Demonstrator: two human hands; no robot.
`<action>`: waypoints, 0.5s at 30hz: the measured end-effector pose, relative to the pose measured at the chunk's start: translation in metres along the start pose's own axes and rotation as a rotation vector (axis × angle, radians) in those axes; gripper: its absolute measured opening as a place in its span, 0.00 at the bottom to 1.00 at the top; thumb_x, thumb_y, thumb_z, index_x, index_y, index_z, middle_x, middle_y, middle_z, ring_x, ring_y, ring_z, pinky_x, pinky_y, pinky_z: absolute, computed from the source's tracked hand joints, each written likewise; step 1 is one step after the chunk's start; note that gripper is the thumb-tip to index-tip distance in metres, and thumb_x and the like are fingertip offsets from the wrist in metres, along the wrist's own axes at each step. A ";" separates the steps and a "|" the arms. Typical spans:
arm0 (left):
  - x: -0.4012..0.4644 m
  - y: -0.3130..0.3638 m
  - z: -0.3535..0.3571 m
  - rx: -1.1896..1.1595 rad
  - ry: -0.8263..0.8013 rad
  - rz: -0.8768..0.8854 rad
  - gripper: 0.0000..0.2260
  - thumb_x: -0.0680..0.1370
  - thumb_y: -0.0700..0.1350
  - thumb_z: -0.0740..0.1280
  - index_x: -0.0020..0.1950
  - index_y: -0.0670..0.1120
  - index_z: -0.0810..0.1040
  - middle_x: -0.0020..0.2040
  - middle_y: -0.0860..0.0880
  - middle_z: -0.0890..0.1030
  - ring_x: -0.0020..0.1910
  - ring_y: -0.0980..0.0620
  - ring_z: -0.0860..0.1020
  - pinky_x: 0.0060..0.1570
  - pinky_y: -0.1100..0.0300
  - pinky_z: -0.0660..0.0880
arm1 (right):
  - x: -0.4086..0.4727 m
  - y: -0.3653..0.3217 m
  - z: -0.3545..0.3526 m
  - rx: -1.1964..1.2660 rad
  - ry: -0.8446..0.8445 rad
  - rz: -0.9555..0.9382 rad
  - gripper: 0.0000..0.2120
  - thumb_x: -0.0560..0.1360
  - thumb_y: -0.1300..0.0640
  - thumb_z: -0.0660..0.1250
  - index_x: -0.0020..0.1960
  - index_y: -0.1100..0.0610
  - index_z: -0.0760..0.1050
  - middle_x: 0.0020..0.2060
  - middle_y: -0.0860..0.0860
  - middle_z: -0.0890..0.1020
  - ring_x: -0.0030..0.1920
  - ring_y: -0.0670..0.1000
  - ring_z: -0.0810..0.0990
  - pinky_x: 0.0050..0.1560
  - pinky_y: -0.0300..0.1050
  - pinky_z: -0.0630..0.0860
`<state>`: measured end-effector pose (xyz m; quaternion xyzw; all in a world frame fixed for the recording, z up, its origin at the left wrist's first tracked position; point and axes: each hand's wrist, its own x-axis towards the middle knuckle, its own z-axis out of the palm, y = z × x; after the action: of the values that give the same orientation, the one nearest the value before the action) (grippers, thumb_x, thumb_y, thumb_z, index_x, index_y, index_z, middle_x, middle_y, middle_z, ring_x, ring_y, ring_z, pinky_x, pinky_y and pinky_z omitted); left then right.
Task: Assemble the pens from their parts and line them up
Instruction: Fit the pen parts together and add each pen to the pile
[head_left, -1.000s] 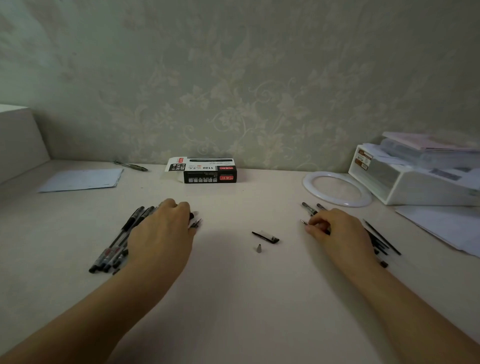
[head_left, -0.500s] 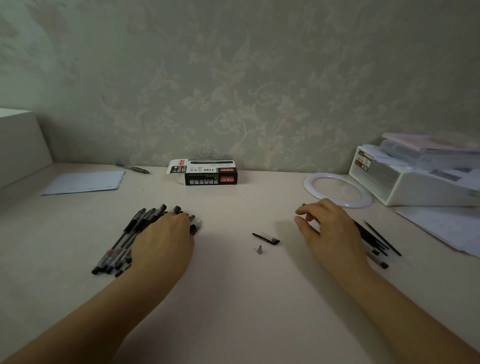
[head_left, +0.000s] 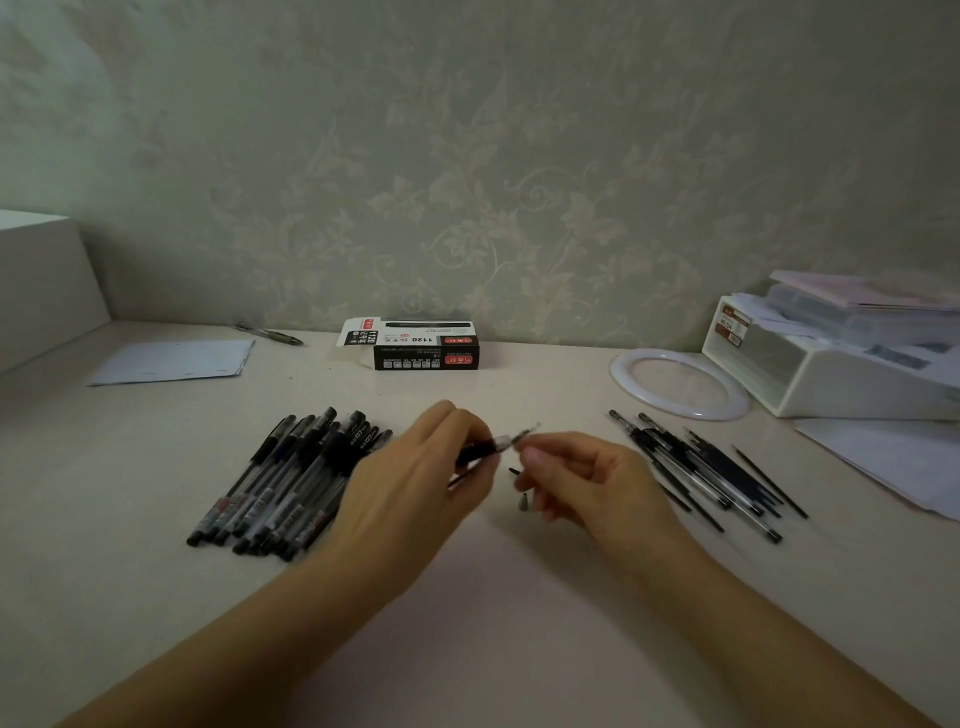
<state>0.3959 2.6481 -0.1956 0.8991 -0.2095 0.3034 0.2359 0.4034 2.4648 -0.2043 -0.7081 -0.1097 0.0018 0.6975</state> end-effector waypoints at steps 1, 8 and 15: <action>-0.002 0.002 0.003 -0.035 -0.012 0.006 0.05 0.76 0.53 0.64 0.47 0.53 0.74 0.40 0.61 0.69 0.32 0.66 0.70 0.28 0.69 0.65 | -0.002 0.001 0.004 0.042 -0.049 0.024 0.10 0.68 0.53 0.73 0.47 0.55 0.85 0.37 0.55 0.85 0.34 0.47 0.81 0.37 0.36 0.78; -0.004 -0.009 0.022 -0.150 -0.096 0.038 0.10 0.78 0.59 0.59 0.50 0.55 0.72 0.43 0.60 0.72 0.41 0.68 0.71 0.33 0.71 0.65 | 0.001 0.008 0.002 -0.026 0.098 -0.003 0.07 0.77 0.56 0.68 0.45 0.53 0.85 0.37 0.52 0.85 0.35 0.45 0.80 0.39 0.34 0.77; -0.001 -0.019 0.027 -0.270 -0.151 -0.015 0.08 0.81 0.54 0.58 0.55 0.58 0.75 0.38 0.64 0.74 0.37 0.63 0.73 0.35 0.71 0.66 | 0.010 0.007 -0.014 0.190 0.390 -0.033 0.10 0.83 0.57 0.58 0.47 0.59 0.74 0.35 0.53 0.84 0.33 0.46 0.79 0.36 0.37 0.77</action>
<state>0.4165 2.6487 -0.2207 0.8811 -0.2586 0.2023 0.3405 0.4165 2.4521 -0.2096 -0.6245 0.0164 -0.1362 0.7689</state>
